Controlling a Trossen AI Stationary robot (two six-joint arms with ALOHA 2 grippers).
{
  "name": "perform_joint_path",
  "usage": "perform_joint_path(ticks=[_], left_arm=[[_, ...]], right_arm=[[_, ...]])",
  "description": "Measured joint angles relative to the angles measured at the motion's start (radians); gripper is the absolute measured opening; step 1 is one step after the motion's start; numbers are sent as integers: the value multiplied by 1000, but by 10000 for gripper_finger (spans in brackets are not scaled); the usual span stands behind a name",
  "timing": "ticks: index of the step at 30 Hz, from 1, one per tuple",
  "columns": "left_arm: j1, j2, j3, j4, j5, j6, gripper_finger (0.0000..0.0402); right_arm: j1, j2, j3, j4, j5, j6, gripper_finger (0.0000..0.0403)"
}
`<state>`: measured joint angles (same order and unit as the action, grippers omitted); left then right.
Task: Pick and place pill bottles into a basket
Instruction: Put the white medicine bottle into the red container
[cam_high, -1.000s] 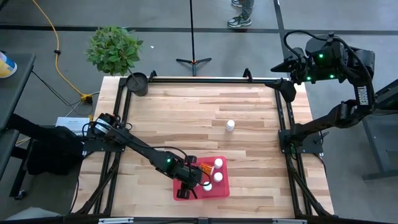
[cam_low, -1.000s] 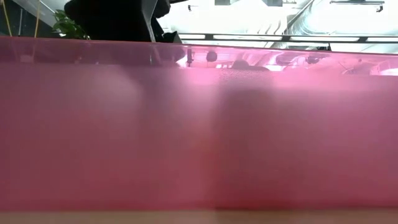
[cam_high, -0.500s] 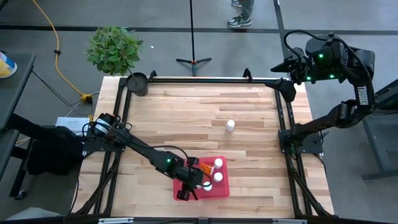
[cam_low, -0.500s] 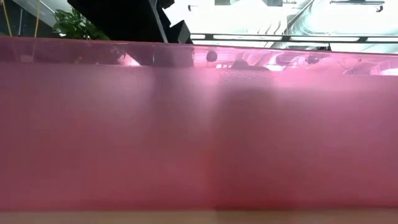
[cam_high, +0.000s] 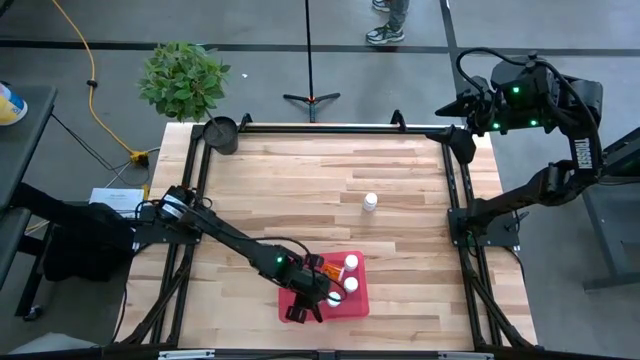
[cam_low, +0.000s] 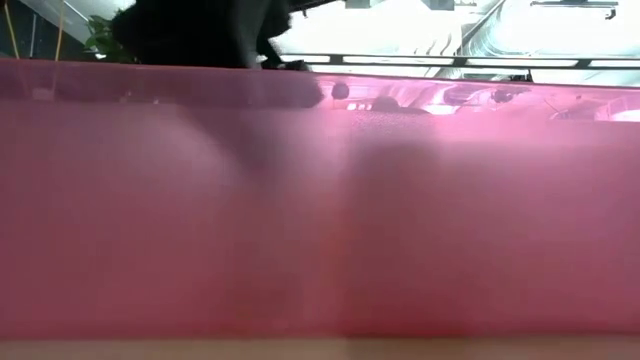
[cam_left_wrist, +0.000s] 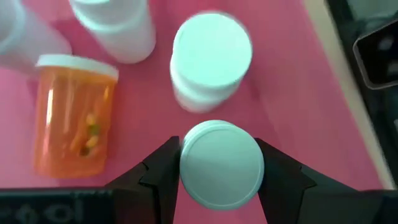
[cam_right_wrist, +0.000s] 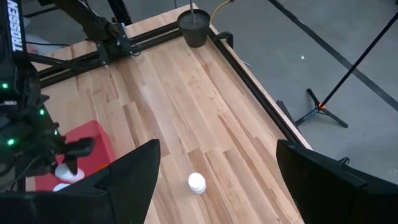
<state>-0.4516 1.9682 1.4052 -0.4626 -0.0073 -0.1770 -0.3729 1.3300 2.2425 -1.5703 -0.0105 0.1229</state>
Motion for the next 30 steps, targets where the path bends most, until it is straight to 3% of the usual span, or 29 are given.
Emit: perform_joint_path(ticks=[11, 22, 30], left_arm=[[20, 9, 59, -68, -2, 38, 205], [20, 9, 59, -69, -3, 18, 250], [20, 9, 59, -68, 16, 15, 250]], right_arm=[[0, 0, 0, 0, -14, 8, 312], [0, 0, 0, 0, -26, 8, 312], [0, 0, 0, 0, -27, 2, 312]])
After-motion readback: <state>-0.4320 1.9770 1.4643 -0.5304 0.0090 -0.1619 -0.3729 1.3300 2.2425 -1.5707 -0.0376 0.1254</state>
